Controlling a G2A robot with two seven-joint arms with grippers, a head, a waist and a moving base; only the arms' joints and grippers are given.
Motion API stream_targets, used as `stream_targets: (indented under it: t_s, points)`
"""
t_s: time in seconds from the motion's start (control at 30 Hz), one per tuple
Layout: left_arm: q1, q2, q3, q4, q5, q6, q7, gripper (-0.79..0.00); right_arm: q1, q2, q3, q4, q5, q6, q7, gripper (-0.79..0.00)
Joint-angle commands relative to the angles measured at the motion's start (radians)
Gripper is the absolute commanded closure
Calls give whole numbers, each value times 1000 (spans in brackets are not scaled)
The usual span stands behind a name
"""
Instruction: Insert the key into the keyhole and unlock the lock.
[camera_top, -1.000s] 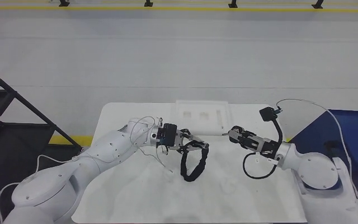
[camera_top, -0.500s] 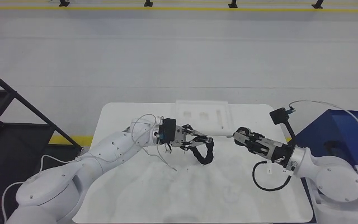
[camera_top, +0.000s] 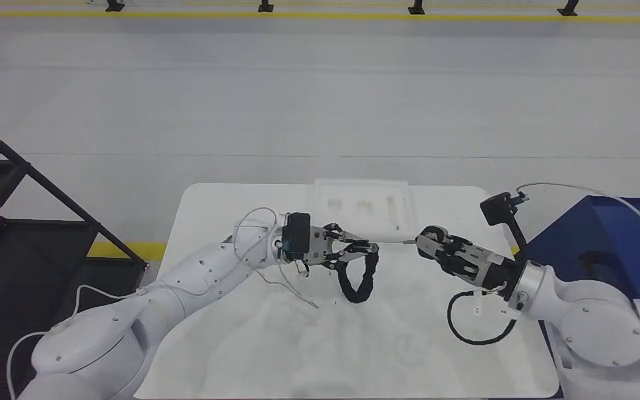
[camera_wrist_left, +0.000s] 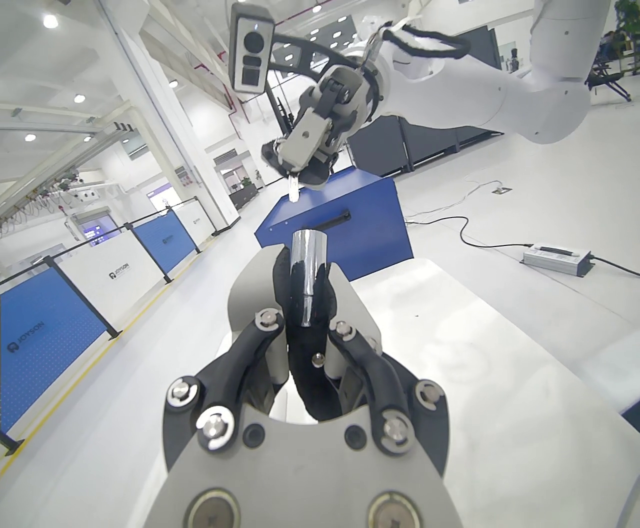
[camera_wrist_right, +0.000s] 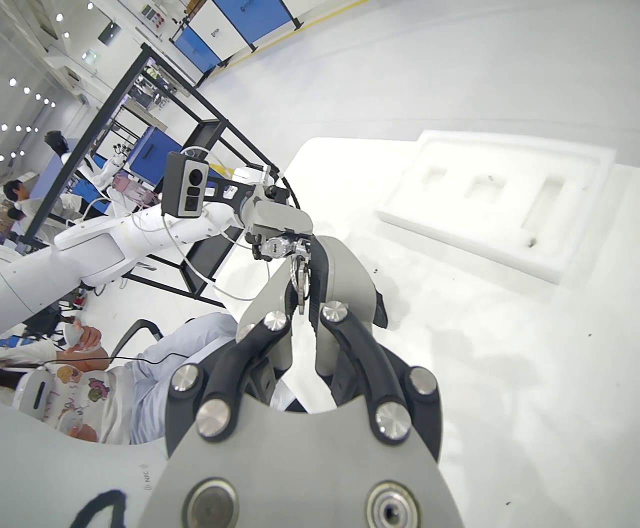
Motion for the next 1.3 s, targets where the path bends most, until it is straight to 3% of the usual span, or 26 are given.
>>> stream_targets:
  t_s: [0.0,0.3,0.57,1.27]
  points:
    - [2,-11,2,4,23,5,15,0,-4,2,-4,-14,-22,-16,-6,0]
    - [-1,-82,34,79,11,89,100,0,-38,12,-20,-92,-148,-49,-27,0]
    - [-2,-128,34,140,4,107,118,0,-69,16,-40,-139,-250,-20,-60,0]
    - [10,-178,34,203,14,128,139,0,-68,25,-89,-142,-295,46,-67,0]
